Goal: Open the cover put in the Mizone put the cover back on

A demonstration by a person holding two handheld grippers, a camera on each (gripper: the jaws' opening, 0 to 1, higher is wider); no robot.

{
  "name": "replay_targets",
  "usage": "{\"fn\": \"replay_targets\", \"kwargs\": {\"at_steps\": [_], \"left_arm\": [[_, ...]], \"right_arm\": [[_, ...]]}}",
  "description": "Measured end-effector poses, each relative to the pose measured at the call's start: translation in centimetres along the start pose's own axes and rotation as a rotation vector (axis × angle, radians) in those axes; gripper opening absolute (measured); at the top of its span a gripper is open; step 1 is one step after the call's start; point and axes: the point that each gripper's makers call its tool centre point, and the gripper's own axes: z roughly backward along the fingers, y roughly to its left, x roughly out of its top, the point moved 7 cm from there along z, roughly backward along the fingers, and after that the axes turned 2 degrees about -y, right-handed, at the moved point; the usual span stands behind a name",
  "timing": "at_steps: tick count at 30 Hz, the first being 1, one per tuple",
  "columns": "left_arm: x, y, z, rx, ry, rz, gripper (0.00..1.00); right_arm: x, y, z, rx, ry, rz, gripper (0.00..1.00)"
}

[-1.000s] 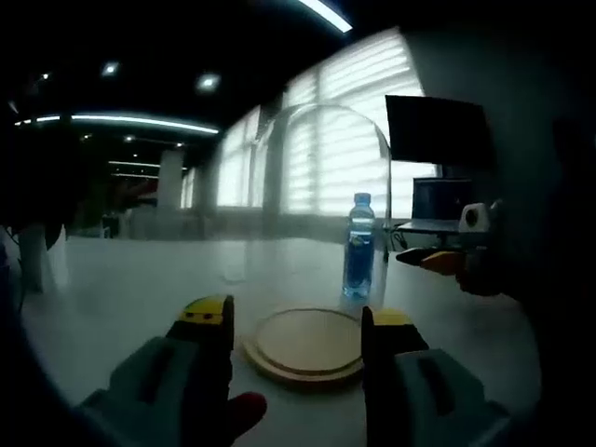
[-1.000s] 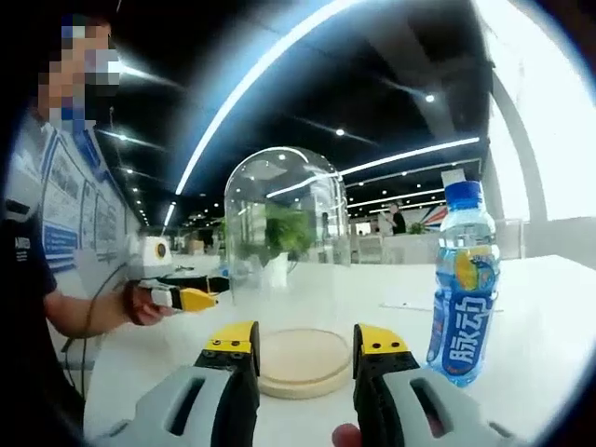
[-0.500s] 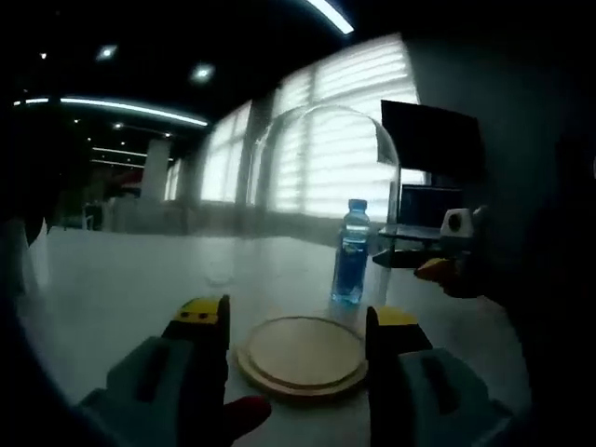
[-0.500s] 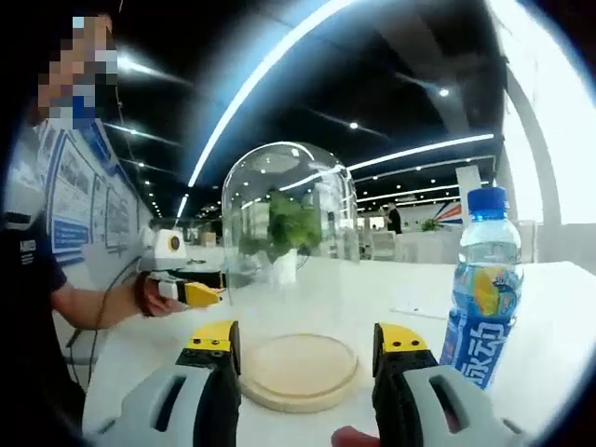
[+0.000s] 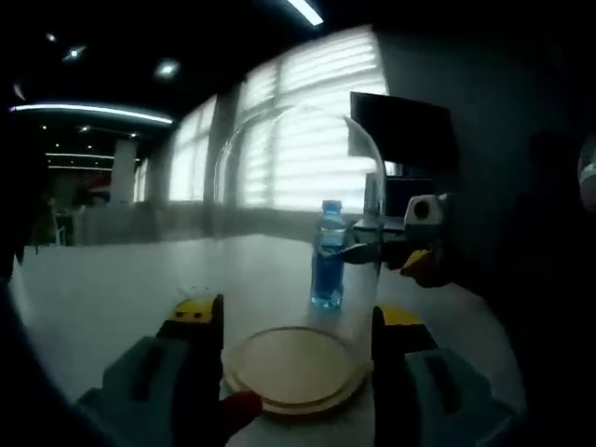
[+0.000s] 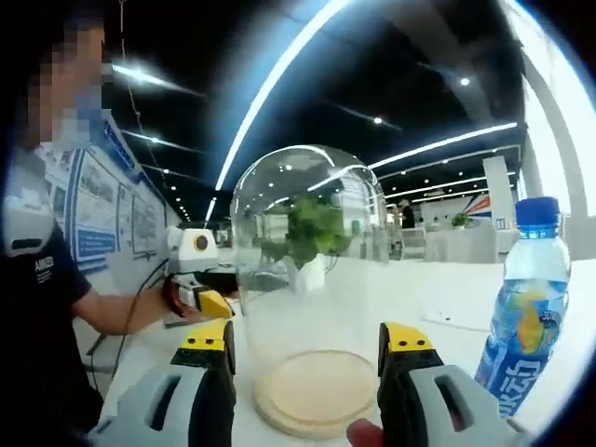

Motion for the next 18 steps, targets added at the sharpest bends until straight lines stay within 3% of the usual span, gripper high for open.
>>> {"fn": "replay_targets", "kwargs": {"at_steps": [9,13,18], "left_arm": [[0.5,2.1,-0.6,-0.075,-0.008,0.015,0.57],[1.1,2.7,-0.8,-0.115,-0.026,0.06,0.57],[1.2,3.0,-0.9,-0.152,-0.012,0.056,0.56]], "right_arm": [[1.0,-1.3,-1.2,0.071,-0.025,-0.048,0.59],[1.2,-1.3,-1.7,0.101,-0.002,0.002,0.6],[1.0,-1.2,-2.5,0.136,0.052,0.06,0.64]]}}
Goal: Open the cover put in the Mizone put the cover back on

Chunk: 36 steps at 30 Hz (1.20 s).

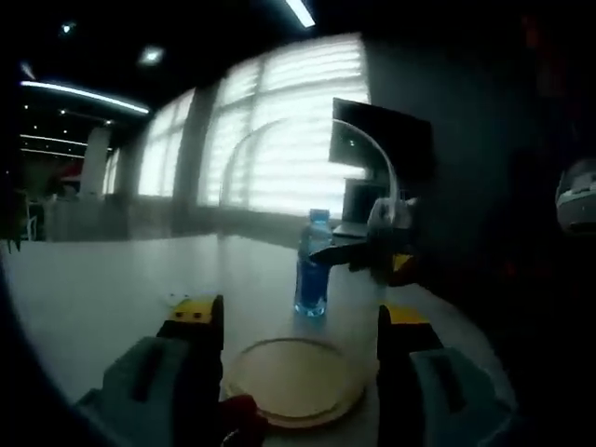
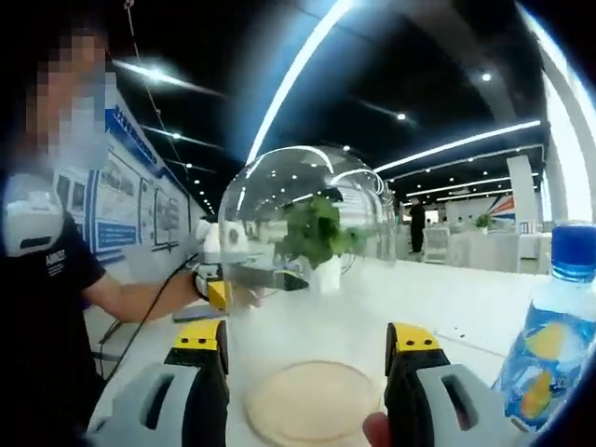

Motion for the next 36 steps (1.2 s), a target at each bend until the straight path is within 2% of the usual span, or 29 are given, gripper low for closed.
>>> {"fn": "replay_targets", "kwargs": {"at_steps": [4,8,11,15,20,23,25,28,36], "left_arm": [[0.1,0.2,-0.1,-0.024,0.008,-0.008,0.56],[0.2,0.2,-0.2,-0.051,0.027,-0.052,0.56],[0.6,0.5,-0.2,-0.073,0.051,-0.065,0.55],[1.0,0.5,-0.3,-0.092,0.042,-0.094,0.56],[1.1,0.8,-0.4,-0.108,0.037,-0.078,0.56],[1.3,0.9,-0.4,-0.123,0.065,-0.084,0.54],[1.6,0.9,-0.7,-0.144,0.064,-0.121,0.57],[1.8,1.1,-1.3,-0.167,0.071,-0.131,0.61],[1.7,1.8,-1.8,-0.239,0.046,-0.082,0.65]], "right_arm": [[-0.1,-0.8,-0.5,0.013,0.035,0.059,0.66],[0.5,-1.2,-1.0,0.058,0.067,0.062,0.68],[1.0,-1.4,-1.5,0.086,0.075,0.07,0.7],[1.4,-1.4,-2.0,0.118,0.061,0.112,0.73],[1.2,-1.8,-2.5,0.147,0.078,0.071,0.75],[1.0,-1.9,-2.8,0.157,0.083,0.06,0.77],[0.9,-2.0,-2.9,0.161,0.085,0.048,0.78],[0.8,-2.0,-3.0,0.164,0.08,0.043,0.79],[0.6,-2.1,-3.4,0.186,0.069,0.027,0.82]]}}
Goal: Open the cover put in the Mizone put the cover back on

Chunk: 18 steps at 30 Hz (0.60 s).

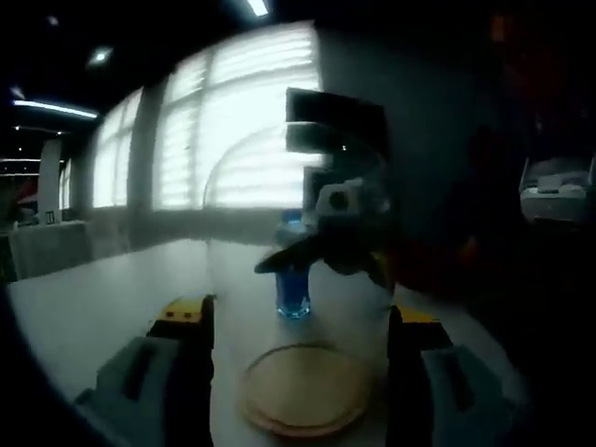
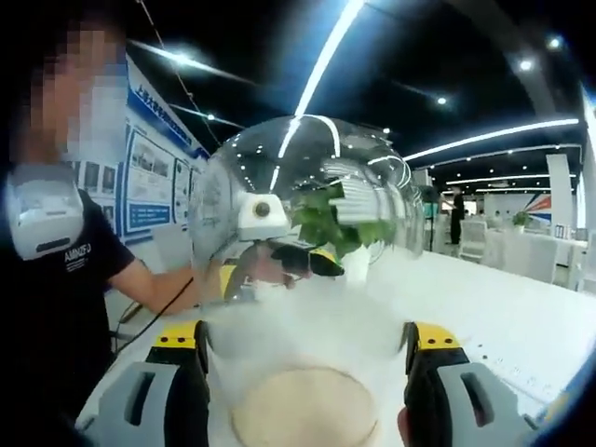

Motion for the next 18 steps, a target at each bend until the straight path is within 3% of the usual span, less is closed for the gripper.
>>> {"fn": "replay_targets", "kwargs": {"at_steps": [5,11,18], "left_arm": [[-0.3,0.5,-0.3,-0.034,-0.039,0.022,0.67],[-0.7,1.1,-0.9,-0.066,-0.032,0.072,0.69],[-1.3,1.2,-1.9,-0.094,-0.063,0.105,0.74]], "right_arm": [[-0.3,-0.2,-0.4,0.019,-0.017,-0.018,0.84],[-0.5,-0.6,-0.9,0.05,-0.044,-0.024,0.88],[-0.6,-0.7,-1.2,0.073,-0.067,-0.031,0.9]]}}
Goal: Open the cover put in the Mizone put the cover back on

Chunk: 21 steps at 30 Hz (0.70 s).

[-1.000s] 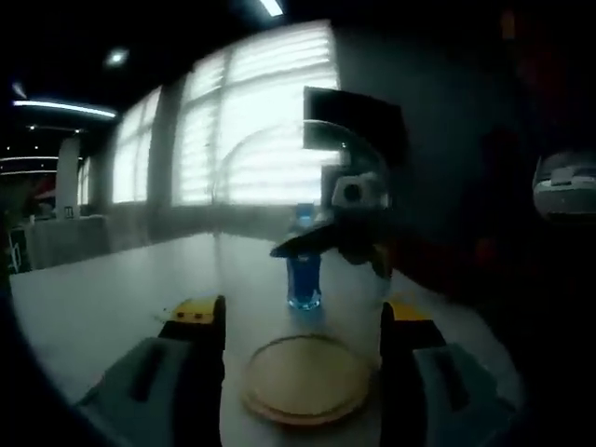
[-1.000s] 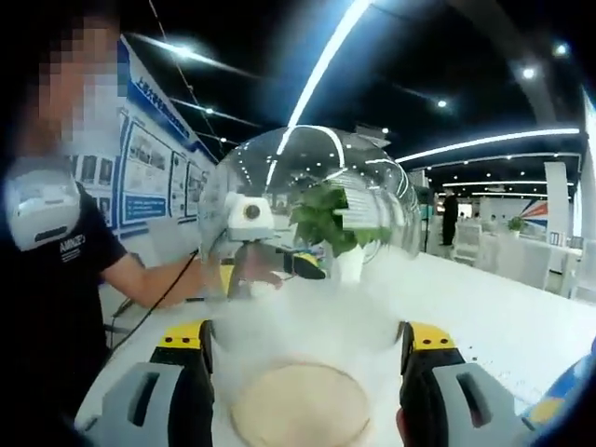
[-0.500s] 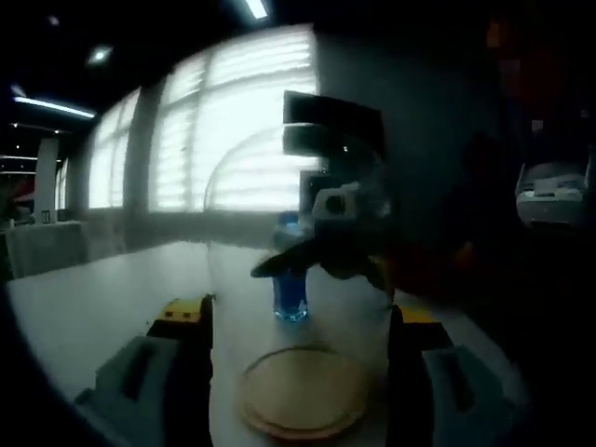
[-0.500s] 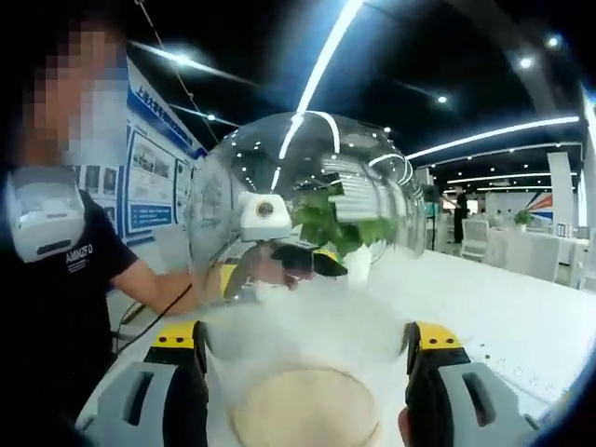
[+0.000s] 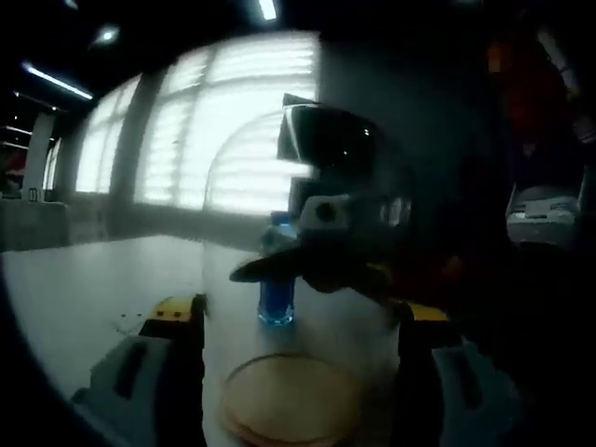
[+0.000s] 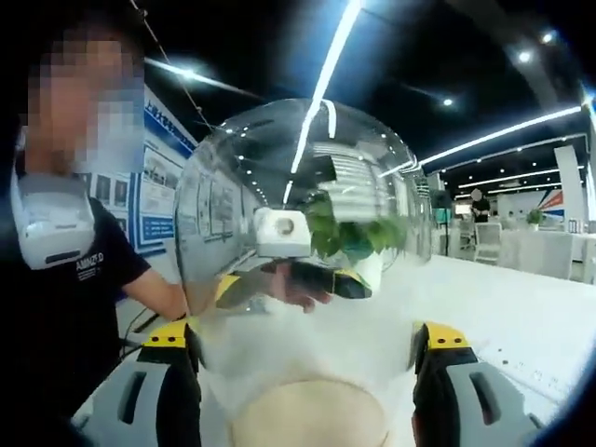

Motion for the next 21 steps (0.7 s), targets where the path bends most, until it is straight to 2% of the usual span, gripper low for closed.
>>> {"fn": "replay_targets", "kwargs": {"at_steps": [5,17,21], "left_arm": [[0.0,-0.07,-0.1,-0.018,-0.021,0.014,0.77],[0.04,-0.48,-0.66,-0.029,-0.038,0.01,0.76],[0.17,-0.51,-0.94,-0.015,-0.02,-0.002,0.76]], "right_arm": [[0.0,-0.09,-0.05,0.009,-0.012,0.002,0.9],[0.09,0.07,-0.04,0.008,0.016,0.007,0.9],[0.11,-0.02,-0.09,0.007,0.015,0.006,0.9]]}}
